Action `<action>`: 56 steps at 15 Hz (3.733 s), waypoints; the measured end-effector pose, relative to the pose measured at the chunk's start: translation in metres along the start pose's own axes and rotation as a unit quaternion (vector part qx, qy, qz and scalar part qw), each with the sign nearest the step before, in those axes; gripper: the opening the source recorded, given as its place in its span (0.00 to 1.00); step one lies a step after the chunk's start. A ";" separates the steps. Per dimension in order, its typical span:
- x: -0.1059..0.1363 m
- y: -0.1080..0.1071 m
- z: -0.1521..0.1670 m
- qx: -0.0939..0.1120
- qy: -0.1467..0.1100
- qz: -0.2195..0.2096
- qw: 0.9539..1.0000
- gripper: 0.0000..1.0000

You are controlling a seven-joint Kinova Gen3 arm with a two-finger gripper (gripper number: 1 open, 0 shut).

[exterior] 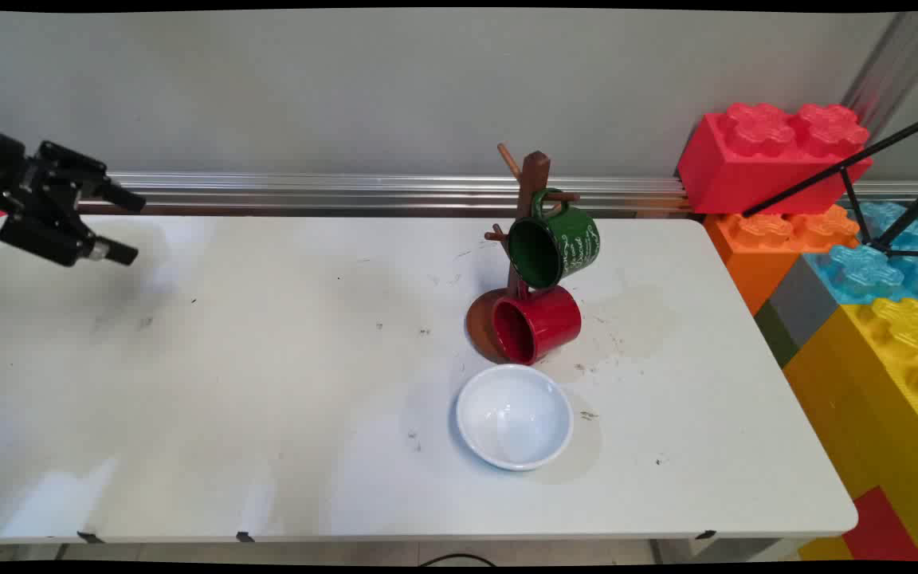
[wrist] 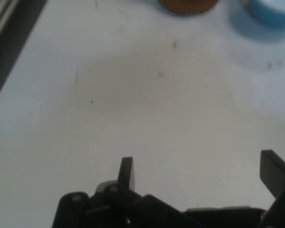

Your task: Pick up the green mug from the rack

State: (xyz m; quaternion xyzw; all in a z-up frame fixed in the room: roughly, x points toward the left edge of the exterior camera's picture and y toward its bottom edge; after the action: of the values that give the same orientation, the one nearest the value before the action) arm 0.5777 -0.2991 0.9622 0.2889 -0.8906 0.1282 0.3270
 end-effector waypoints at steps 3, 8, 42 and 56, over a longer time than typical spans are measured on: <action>0.014 0.016 -0.004 0.008 0.026 -0.015 1.000 1.00; 0.042 0.056 0.001 0.023 0.067 -0.055 0.996 1.00; 0.150 0.131 0.202 -0.017 0.240 -0.164 0.957 1.00; 0.183 0.158 0.271 -0.024 0.206 -0.165 0.964 1.00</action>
State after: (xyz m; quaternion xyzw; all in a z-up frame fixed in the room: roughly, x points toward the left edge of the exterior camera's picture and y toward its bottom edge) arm 0.2324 -0.3647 0.8724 0.3911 -0.7471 0.1075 0.5267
